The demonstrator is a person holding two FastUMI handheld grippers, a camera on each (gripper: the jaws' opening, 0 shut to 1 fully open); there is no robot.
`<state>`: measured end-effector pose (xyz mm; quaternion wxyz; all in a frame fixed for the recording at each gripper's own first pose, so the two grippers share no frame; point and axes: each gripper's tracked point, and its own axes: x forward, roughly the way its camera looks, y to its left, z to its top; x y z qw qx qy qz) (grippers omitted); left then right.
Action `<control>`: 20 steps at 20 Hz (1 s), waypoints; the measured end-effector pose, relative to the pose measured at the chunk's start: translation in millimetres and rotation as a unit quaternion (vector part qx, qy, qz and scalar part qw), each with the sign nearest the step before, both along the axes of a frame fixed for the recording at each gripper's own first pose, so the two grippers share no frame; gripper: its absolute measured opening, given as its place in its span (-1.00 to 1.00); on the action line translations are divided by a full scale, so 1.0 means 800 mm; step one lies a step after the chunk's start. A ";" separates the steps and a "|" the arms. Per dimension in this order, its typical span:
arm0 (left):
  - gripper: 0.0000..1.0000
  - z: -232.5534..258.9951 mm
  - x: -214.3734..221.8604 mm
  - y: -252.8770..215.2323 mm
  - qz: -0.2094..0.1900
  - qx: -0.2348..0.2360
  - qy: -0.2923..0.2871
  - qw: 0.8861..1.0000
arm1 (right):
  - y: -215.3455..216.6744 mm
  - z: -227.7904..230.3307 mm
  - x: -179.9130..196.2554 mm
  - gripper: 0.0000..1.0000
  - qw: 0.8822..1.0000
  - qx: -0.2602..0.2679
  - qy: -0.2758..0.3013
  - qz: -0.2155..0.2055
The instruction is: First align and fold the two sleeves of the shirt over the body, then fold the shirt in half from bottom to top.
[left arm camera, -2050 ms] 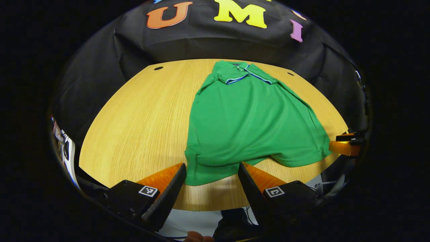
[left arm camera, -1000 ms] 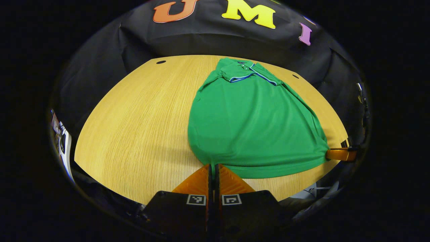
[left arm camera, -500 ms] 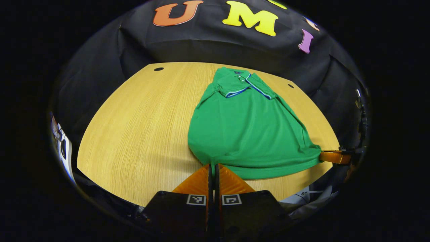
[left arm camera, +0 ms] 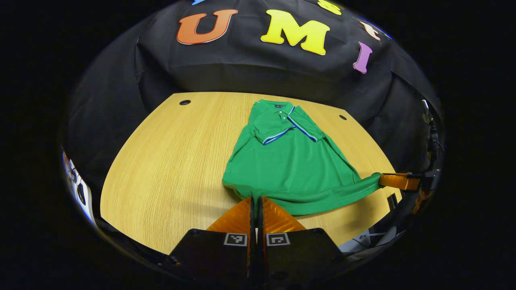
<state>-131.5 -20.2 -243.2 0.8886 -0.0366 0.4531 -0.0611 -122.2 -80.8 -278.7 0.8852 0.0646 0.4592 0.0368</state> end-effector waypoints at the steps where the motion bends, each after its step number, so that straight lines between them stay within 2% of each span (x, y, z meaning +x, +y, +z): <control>1: -0.94 0.006 0.007 -0.001 0.003 -0.003 -0.002 1.000 | -0.001 0.005 0.009 -0.99 1.000 0.003 -0.004 -0.002; 9: -0.94 0.032 0.056 0.006 0.019 -0.009 -0.024 0.999 | -0.016 0.040 0.076 -0.99 0.999 0.002 -0.045 -0.001; 15: -0.94 0.033 0.122 0.001 0.033 -0.014 -0.043 0.998 | -0.010 0.057 0.140 -0.99 0.997 0.002 -0.074 0.007; 20: -0.94 0.033 0.184 0.003 0.038 -0.012 -0.061 0.997 | -0.017 0.069 0.211 -0.99 0.995 0.009 -0.101 -0.008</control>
